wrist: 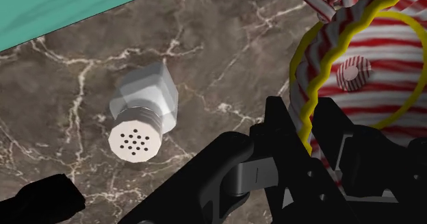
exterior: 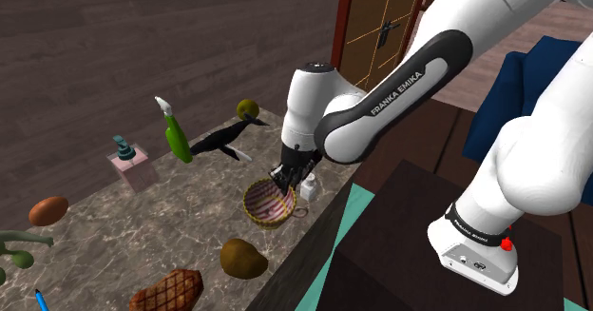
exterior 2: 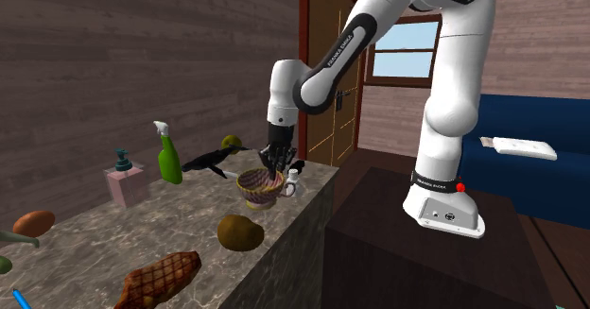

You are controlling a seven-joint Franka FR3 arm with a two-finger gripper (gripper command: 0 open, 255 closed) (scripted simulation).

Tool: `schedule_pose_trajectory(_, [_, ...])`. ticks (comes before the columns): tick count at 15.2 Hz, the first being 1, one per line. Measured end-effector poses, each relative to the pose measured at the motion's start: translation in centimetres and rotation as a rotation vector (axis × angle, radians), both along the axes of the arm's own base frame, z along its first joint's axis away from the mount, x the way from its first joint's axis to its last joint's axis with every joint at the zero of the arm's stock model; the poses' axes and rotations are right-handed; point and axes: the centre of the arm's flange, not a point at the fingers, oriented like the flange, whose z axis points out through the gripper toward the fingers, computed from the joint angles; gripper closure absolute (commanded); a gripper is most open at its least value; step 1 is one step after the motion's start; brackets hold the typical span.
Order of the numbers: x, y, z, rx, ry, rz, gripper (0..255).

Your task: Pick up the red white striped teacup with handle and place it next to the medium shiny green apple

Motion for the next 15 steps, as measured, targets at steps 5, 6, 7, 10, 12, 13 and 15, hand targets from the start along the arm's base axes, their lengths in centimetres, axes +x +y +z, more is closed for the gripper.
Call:
schedule_pose_trajectory(5, [-0.2, -0.2, 2.6, 0.0, 0.0, 0.0, 255])
schedule_pose_trajectory(6, [-0.1, -0.2, 3.2, 0.0, 0.0, 0.0, 255])
schedule_pose_trajectory(7, [-0.1, -0.2, 3.7, 0.0, 0.0, 0.0, 255])
schedule_pose_trajectory(10, [0.0, -0.1, 5.2, 0.0, 0.0, 0.0, 255])
schedule_pose_trajectory(12, [0.0, 0.0, 6.3, 0.0, 0.0, 0.0, 255])
schedule_pose_trajectory(13, [-0.2, -0.1, 6.9, 0.0, 0.0, 0.0, 255])
schedule_pose_trajectory(15, [-0.1, -0.1, 7.9, 0.0, 0.0, 0.0, 255])
